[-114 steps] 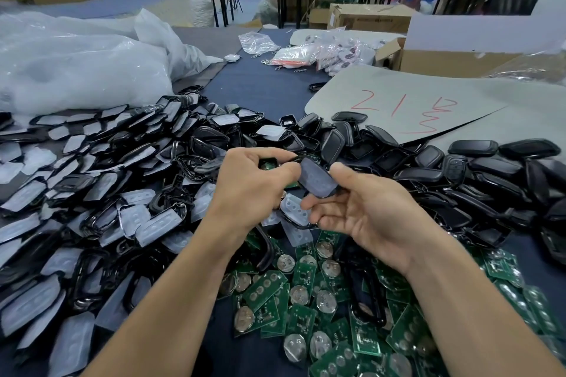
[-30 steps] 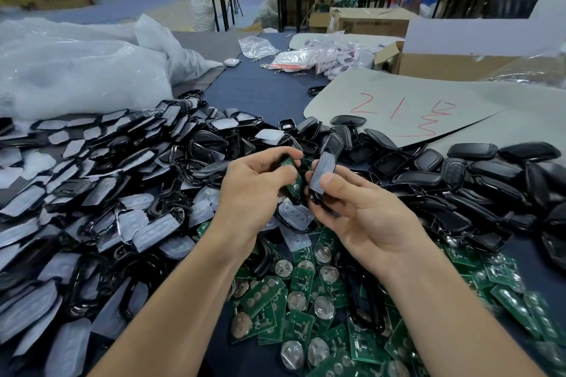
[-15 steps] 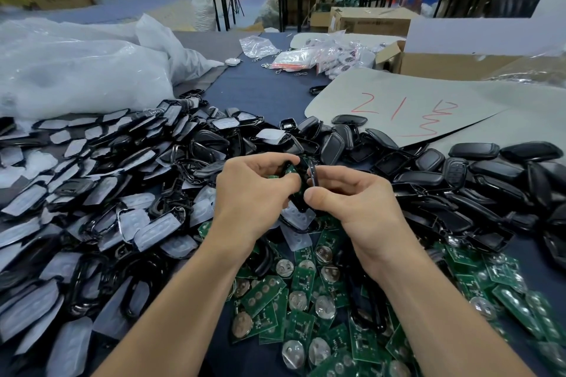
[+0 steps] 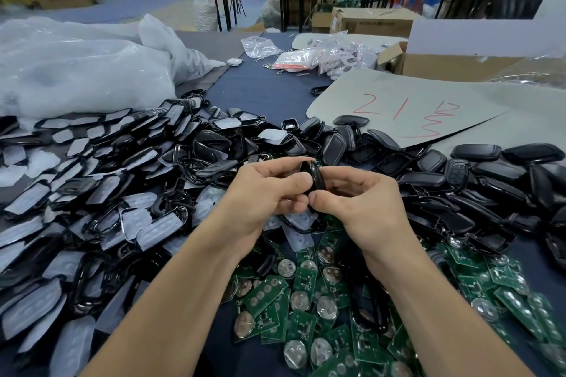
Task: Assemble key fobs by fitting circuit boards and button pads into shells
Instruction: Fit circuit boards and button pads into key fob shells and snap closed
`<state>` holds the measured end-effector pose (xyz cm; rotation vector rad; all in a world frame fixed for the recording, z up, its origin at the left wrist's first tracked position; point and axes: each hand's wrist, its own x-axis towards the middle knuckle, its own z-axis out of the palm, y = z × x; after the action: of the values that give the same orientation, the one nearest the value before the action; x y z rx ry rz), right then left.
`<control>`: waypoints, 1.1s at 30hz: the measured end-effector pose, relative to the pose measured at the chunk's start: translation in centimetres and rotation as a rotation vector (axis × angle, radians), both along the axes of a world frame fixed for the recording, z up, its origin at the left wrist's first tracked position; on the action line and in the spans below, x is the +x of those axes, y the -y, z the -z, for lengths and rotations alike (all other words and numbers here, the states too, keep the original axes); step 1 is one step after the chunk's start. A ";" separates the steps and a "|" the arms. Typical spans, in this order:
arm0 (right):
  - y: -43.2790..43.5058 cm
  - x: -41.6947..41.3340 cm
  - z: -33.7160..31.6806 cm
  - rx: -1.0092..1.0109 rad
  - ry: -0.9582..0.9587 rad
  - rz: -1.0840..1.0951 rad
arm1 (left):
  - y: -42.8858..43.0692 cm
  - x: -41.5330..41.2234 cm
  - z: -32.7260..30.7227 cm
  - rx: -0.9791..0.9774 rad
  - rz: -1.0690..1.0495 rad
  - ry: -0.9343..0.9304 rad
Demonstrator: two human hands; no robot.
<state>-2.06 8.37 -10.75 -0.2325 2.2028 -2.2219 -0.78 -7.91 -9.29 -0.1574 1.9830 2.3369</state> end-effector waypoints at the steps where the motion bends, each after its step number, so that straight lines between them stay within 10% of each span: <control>1: 0.0 0.0 0.1 0.011 -0.006 0.007 | 0.1 0.0 0.0 0.010 0.012 0.004; 33: -0.3 0.7 -0.7 0.260 -0.156 0.070 | -0.5 0.4 -0.3 -0.193 -0.091 -0.176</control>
<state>-1.32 8.71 -10.09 -0.3390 2.5884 -1.9808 -0.42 -7.39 -8.97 -0.0543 2.3321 2.2796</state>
